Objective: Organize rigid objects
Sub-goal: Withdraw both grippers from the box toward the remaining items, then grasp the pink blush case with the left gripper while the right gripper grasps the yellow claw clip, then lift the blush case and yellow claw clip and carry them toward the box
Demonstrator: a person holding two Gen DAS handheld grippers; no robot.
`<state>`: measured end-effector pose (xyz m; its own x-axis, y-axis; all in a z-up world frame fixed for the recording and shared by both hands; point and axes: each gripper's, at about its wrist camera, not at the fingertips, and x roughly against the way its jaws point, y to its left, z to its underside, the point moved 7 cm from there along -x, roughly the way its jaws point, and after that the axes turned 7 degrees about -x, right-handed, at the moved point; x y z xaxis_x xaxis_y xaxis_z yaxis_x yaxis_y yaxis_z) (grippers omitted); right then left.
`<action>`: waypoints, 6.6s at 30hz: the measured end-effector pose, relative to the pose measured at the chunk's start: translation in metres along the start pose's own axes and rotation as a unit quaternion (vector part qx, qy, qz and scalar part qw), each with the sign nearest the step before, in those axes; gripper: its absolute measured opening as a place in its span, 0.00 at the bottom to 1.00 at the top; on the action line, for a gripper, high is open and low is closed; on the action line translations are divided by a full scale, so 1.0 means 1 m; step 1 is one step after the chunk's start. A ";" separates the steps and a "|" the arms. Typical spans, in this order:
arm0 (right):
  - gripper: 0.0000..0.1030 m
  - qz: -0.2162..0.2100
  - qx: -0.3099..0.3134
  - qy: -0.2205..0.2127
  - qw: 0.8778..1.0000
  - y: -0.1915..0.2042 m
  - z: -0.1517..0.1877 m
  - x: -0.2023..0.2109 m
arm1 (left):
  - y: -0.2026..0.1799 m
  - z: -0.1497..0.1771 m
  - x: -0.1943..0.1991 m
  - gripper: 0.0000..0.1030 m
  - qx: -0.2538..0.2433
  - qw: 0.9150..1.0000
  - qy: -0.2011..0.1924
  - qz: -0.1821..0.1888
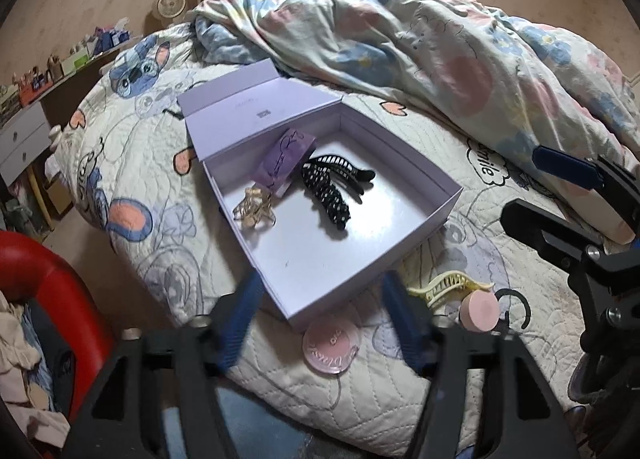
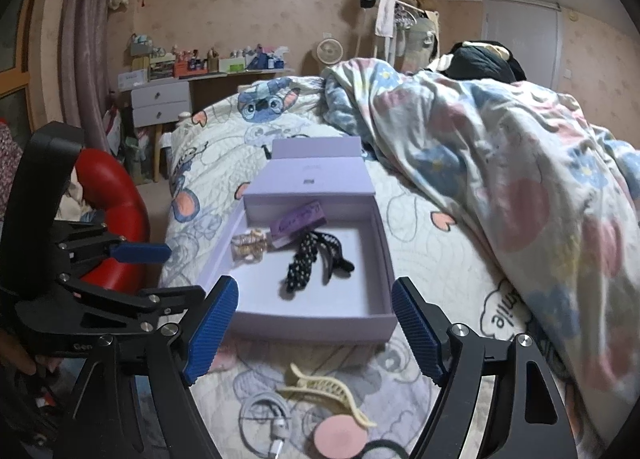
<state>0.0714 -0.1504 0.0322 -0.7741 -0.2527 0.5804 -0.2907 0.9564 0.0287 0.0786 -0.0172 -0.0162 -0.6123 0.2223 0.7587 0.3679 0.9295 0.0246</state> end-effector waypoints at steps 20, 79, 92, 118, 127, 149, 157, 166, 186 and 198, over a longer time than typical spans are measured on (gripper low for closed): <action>0.78 0.006 -0.050 0.027 0.998 -0.014 0.049 -0.011 | 0.012 0.042 -0.026 0.98 0.034 0.999 0.029 0.008; 0.20 0.008 -0.020 0.159 0.987 -0.036 0.123 -0.098 | -0.014 0.076 -0.085 0.50 -0.051 0.996 0.055 0.045; 0.16 -0.016 -0.035 0.151 0.988 -0.029 0.120 -0.080 | -0.017 0.080 -0.073 0.50 -0.035 0.996 0.055 0.058; 0.23 -0.035 -0.010 0.169 0.985 -0.002 0.123 -0.103 | -0.016 0.084 -0.082 0.51 -0.021 0.996 0.057 0.067; 0.23 -0.027 -0.019 0.156 0.987 -0.005 0.119 -0.088 | -0.015 0.082 -0.069 0.51 -0.009 0.997 0.048 0.066; 0.23 -0.041 -0.032 0.119 0.991 0.016 0.126 -0.023 | -0.028 0.082 -0.009 0.51 -0.002 0.998 0.005 0.056; 0.23 -0.044 -0.040 0.120 0.991 0.025 0.134 -0.004 | -0.034 0.076 0.014 0.51 -0.014 0.998 -0.013 0.053; 0.23 -0.044 -0.033 0.110 0.992 0.035 0.127 0.007 | -0.026 0.064 0.025 0.51 -0.019 0.999 -0.023 0.046; 0.23 -0.057 -0.016 0.104 0.993 0.038 0.082 -0.034 | 0.009 0.024 -0.003 0.51 -0.007 0.999 -0.013 0.040; 0.23 -0.058 0.005 0.088 0.994 0.030 0.044 -0.066 | 0.028 -0.013 -0.023 0.51 -0.012 0.999 -0.019 0.030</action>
<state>0.0893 -0.1118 -0.0409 -0.6241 -0.3314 0.7076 -0.3786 0.9204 0.0971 0.1120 0.0002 -0.0248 -0.6150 0.2890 0.7337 0.4210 0.9070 -0.0044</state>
